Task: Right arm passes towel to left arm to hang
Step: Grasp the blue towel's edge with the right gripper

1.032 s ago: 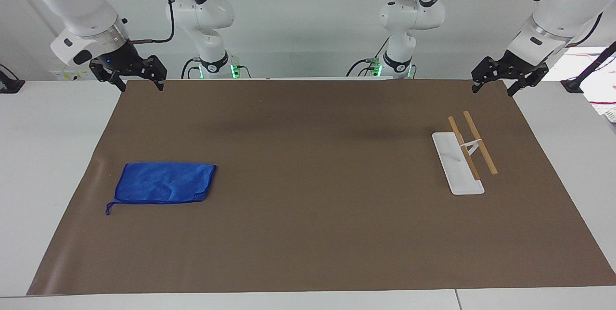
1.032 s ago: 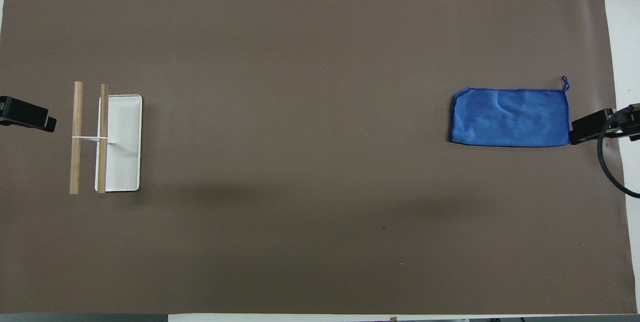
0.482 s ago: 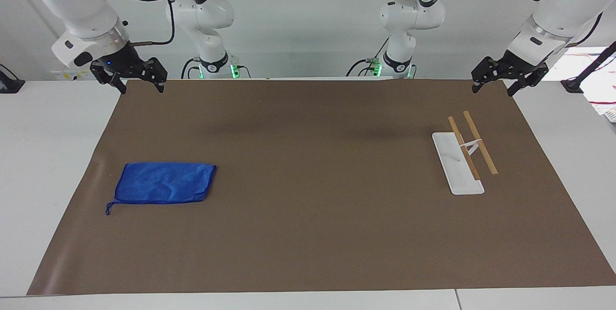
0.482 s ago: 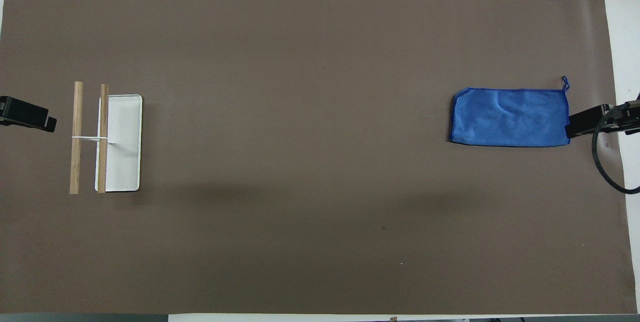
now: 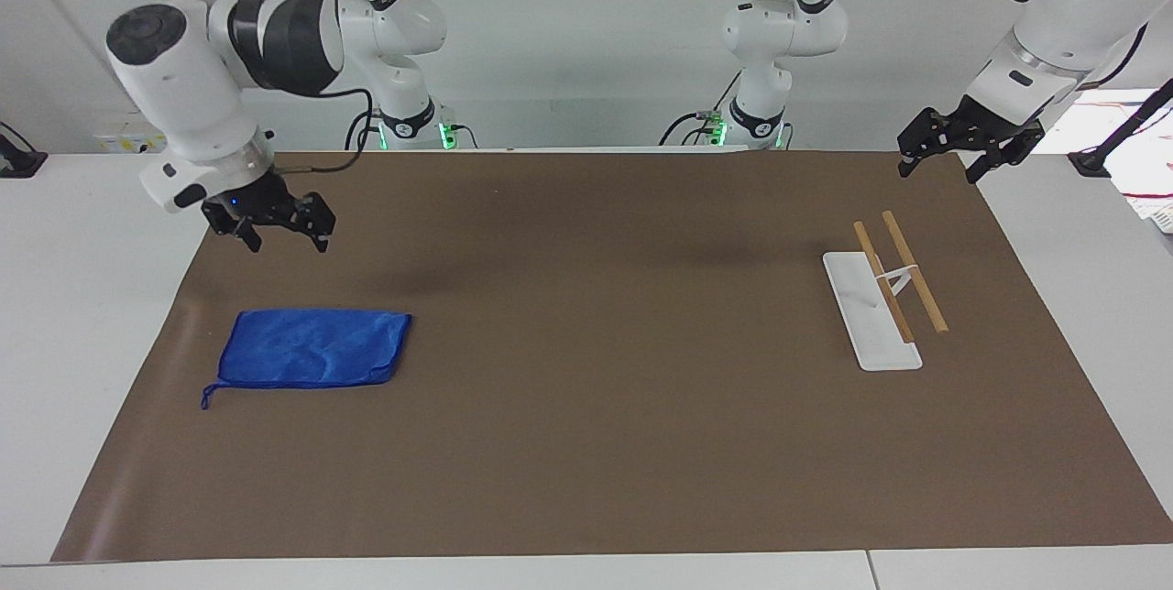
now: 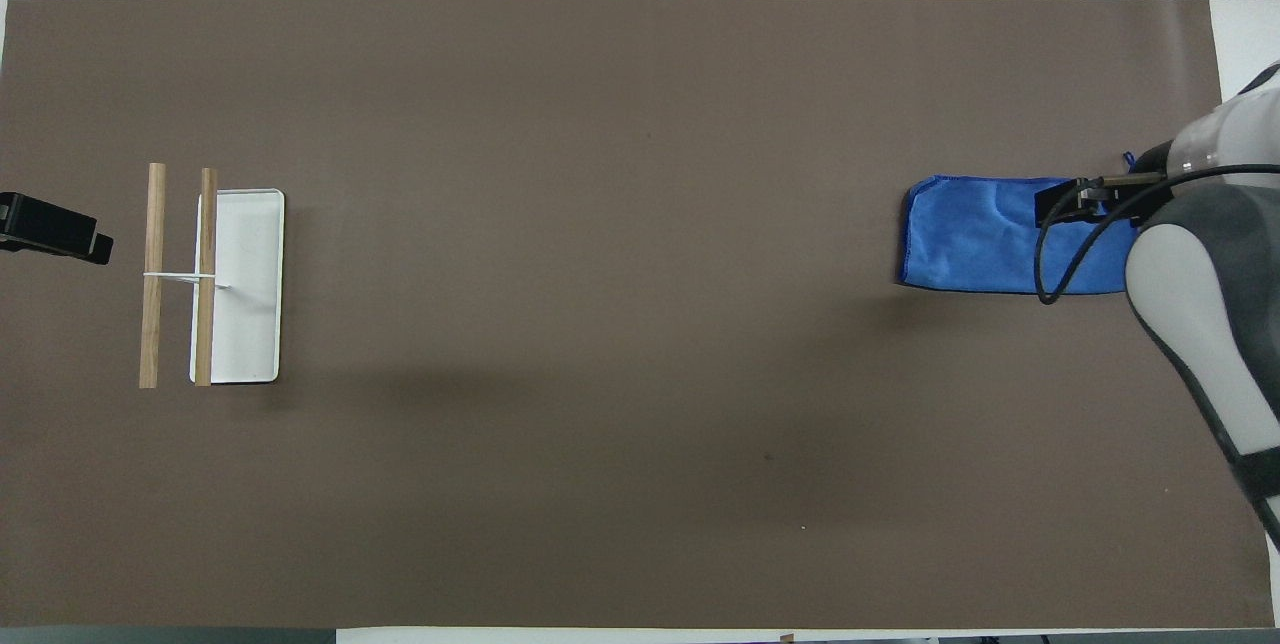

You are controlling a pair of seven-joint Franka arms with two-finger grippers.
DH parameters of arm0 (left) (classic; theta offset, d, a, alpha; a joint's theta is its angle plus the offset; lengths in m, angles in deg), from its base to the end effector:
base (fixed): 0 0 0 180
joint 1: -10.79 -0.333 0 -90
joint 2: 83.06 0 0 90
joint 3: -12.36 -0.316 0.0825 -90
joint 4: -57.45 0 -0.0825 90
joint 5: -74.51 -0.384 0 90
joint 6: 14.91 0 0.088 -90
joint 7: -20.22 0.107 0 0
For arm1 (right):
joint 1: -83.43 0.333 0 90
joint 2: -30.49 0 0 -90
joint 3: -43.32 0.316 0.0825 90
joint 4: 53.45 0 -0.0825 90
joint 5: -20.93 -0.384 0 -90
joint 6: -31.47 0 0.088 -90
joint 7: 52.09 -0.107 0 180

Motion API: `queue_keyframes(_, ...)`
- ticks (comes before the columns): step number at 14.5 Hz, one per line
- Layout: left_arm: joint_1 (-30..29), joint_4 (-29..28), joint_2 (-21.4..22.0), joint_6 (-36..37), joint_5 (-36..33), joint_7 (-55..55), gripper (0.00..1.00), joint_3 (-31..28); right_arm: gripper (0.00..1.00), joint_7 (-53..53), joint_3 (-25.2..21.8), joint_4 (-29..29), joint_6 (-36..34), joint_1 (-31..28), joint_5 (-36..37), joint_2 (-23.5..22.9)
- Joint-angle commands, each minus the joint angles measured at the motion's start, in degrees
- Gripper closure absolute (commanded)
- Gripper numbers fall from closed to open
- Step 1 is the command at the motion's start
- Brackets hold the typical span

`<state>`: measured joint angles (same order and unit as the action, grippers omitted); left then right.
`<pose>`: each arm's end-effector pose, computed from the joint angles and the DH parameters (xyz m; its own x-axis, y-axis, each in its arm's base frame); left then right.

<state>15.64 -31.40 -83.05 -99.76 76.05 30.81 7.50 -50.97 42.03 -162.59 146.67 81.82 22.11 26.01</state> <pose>0.5450 -0.0030 0.6264 0.9805 -0.1859 -0.0634 -0.1837 -0.9822 0.0392 0.5819 -0.0304 0.4588 0.9994 -0.0222 0.0271 -0.0227 -0.9995 0.0212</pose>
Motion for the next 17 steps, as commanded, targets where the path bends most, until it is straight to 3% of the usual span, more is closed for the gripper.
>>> queue_keyframes(1,-0.2,-1.9,1.7,-0.8,-0.9,-0.7,0.00,0.2,0.00,2.6,0.4,-1.4,7.9,-1.0,-1.2,-5.3)
queue_keyframes(5,-0.2,-1.9,1.7,-0.8,-0.9,-0.7,0.00,0.2,0.00,6.4,0.4,1.2,11.9,-2.5,-1.2,-13.9)
queue_keyframes(17,-0.2,-1.9,1.7,-0.8,-0.9,-0.7,0.00,0.2,0.04,8.8,0.4,-1.4,14.8,-2.5,-1.2,-16.0)
